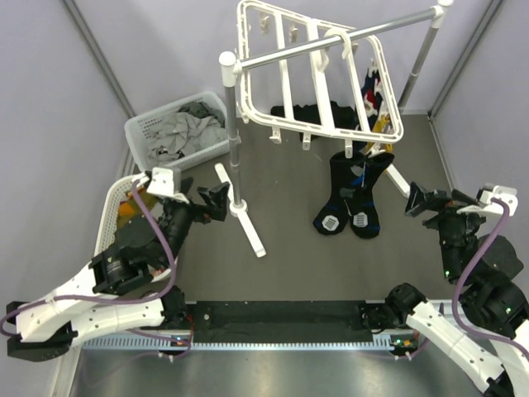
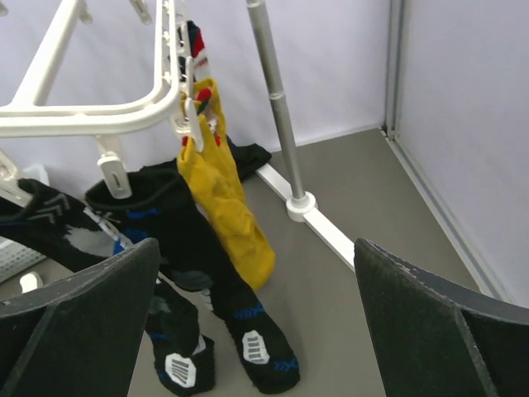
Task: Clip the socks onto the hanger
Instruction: Reset both arms
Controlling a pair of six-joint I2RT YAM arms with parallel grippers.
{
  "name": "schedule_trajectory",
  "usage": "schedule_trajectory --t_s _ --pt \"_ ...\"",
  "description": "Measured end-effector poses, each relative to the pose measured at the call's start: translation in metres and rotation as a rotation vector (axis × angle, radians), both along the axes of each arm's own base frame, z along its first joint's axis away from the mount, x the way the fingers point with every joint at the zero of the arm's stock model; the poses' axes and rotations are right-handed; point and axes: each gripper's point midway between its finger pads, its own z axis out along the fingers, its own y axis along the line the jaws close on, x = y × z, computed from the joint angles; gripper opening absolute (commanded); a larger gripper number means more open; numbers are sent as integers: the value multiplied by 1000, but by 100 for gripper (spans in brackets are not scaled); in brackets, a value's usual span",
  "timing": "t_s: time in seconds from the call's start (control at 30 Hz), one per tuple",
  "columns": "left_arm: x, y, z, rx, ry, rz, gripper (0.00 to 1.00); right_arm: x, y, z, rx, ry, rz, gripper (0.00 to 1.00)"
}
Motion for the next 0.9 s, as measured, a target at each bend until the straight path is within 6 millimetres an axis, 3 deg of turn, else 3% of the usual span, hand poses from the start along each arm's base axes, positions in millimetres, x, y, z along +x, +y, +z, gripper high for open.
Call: schedule_trajectory --t_s 0.2,0.53,0.67,0.9 --pt "-3 34 -29 32 1 90 95 -14 -17 -18 23 15 -45 99" --pt "-3 36 -88 93 50 101 94 -37 -36 -32 57 19 -68 99" --pt "-6 41 -87 50 45 100 94 -40 -36 -40 41 45 -56 99" --pt "-4 32 -90 66 54 85 94 -45 -36 -45 42 62 -40 99"
